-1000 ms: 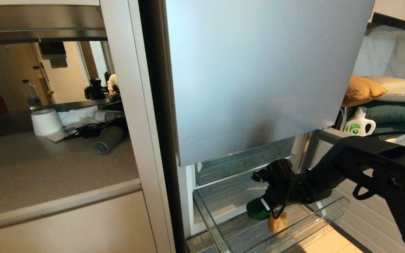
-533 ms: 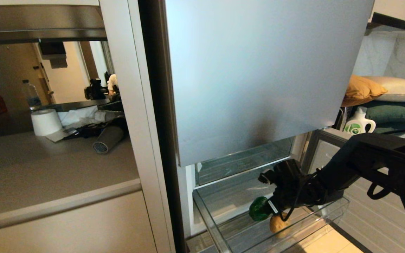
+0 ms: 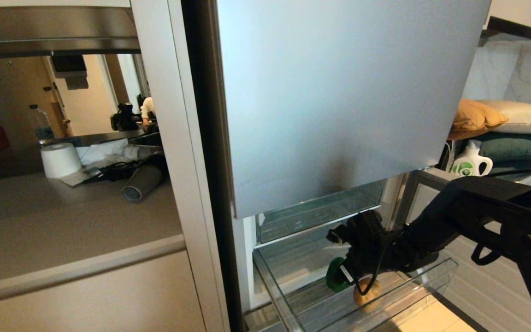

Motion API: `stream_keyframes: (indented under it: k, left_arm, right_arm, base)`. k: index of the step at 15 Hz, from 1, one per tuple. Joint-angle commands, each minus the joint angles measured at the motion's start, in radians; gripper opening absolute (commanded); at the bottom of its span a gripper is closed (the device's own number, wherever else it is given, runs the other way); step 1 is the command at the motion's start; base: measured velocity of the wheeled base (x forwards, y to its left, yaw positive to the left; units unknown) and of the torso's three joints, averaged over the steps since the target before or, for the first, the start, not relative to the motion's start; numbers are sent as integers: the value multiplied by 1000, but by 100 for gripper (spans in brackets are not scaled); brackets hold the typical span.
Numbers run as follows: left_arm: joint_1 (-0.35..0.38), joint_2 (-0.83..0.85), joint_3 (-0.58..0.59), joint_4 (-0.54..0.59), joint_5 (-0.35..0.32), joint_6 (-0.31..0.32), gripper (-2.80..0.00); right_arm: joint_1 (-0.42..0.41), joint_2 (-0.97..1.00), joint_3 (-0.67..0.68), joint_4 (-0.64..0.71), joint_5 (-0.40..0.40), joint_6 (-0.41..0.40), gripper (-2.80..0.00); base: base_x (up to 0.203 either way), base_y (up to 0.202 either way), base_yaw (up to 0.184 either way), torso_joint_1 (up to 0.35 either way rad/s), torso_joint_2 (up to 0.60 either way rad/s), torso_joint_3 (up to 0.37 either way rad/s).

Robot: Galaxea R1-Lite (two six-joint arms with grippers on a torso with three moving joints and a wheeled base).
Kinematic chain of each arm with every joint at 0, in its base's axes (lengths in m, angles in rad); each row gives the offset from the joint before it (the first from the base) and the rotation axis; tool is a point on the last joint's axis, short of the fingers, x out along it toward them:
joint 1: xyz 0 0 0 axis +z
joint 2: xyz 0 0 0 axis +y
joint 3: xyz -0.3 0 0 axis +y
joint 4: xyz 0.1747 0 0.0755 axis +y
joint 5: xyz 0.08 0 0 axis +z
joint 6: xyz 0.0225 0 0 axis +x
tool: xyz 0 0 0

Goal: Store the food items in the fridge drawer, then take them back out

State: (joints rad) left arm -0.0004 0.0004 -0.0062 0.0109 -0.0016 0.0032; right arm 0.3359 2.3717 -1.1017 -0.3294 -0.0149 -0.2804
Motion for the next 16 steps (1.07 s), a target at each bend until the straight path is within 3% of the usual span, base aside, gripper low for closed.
stream_keyframes:
  k: [1, 16]
  left_arm:
    - [0, 0, 0, 0, 0, 0, -280]
    - [0, 0, 0, 0, 0, 0, -280]
  right_arm:
    - [3, 10, -4, -1, 2, -5, 0]
    - [8, 89, -81, -57, 46, 3, 0]
  base:
    - [0, 0, 0, 0, 0, 0]
    - [0, 0, 0, 0, 0, 0]
